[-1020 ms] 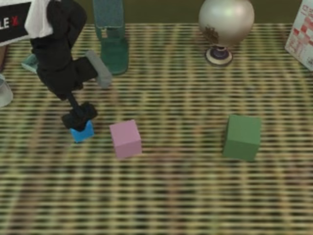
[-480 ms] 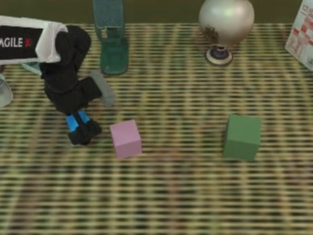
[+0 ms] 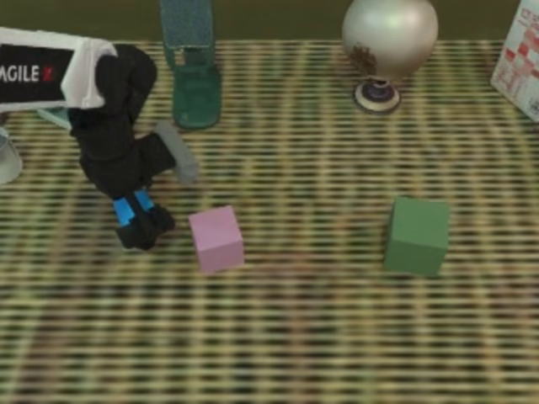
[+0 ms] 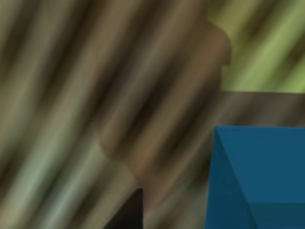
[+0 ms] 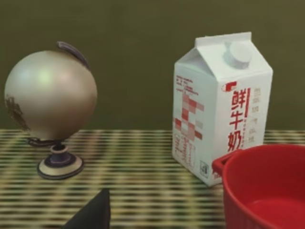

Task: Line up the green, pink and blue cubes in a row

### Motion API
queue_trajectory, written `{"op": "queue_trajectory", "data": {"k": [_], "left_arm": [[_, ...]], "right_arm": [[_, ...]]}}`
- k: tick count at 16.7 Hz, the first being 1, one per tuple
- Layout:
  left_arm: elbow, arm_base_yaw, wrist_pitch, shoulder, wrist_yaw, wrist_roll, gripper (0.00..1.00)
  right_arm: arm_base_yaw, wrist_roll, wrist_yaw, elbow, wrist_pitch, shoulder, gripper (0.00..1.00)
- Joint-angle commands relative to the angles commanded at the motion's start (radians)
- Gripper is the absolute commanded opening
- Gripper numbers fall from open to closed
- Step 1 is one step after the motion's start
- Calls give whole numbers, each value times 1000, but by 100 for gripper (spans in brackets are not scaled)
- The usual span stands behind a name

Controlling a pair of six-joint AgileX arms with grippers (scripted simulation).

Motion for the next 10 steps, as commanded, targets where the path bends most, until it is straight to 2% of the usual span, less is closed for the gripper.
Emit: {"op": "queue_trajectory", "data": {"k": [6, 10], "left_arm": [[0, 0, 0, 0, 0, 0, 2], [0, 0, 0, 0, 0, 0, 0]], "right_arm": [[0, 0, 0, 0, 0, 0, 100], [0, 0, 0, 0, 0, 0, 100]]}}
